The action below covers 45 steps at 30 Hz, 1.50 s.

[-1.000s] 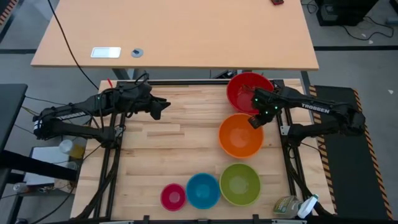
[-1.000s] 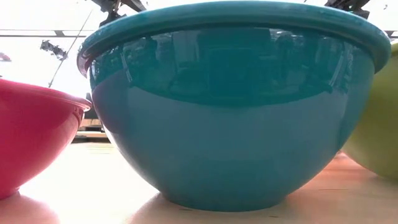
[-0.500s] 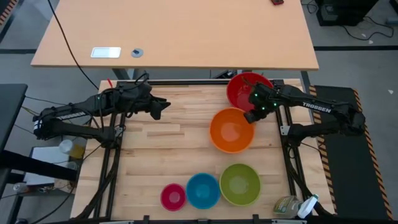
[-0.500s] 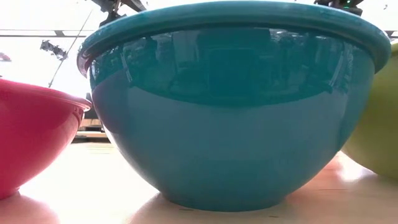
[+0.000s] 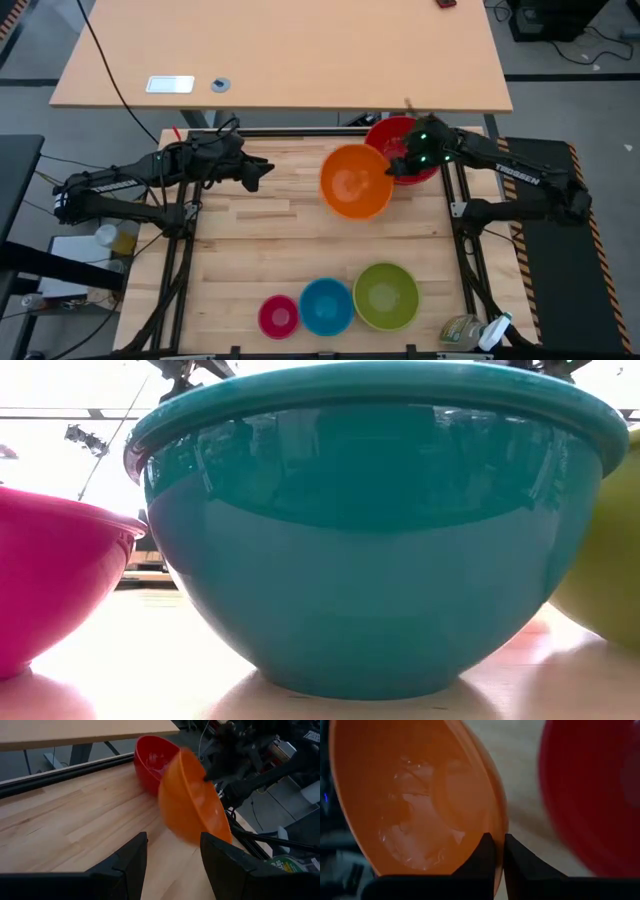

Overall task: Nest bowls inside each other
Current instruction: Stack the orange bowl on the red bowl

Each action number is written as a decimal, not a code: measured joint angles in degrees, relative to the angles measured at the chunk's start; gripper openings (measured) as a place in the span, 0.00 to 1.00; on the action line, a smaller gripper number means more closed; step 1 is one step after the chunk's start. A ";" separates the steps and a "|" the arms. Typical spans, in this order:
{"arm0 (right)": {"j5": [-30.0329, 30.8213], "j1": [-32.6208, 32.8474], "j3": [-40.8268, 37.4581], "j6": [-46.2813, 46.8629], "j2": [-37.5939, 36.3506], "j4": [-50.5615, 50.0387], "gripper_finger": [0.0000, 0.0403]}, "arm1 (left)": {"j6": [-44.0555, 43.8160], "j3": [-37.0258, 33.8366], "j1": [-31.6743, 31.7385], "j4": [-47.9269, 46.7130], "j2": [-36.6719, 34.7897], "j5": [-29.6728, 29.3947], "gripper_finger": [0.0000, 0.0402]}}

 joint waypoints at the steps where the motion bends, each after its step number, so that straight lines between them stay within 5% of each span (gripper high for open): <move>1: 1.05 -1.39 0.02 0.04 -1.03 -0.14 0.05 | -0.06 0.00 -0.01 0.04 0.00 0.00 0.46; 14: 5.97 -23.40 0.05 -5.16 -7.17 -7.10 0.05 | -0.12 0.00 -0.02 3.90 -0.02 -0.02 0.46; 23: 10.21 -32.96 0.09 -10.48 -9.60 -14.01 0.07 | -0.45 0.00 -0.02 3.90 -0.02 0.00 0.46; 33: 16.11 -34.89 0.09 -13.25 -3.53 -15.01 0.08 | 0.22 0.00 -0.02 3.89 -0.02 -0.02 0.46; 45: 16.33 -34.82 0.07 -15.92 4.30 -15.37 0.11 | 0.29 0.00 -0.01 3.87 -0.02 -0.02 0.46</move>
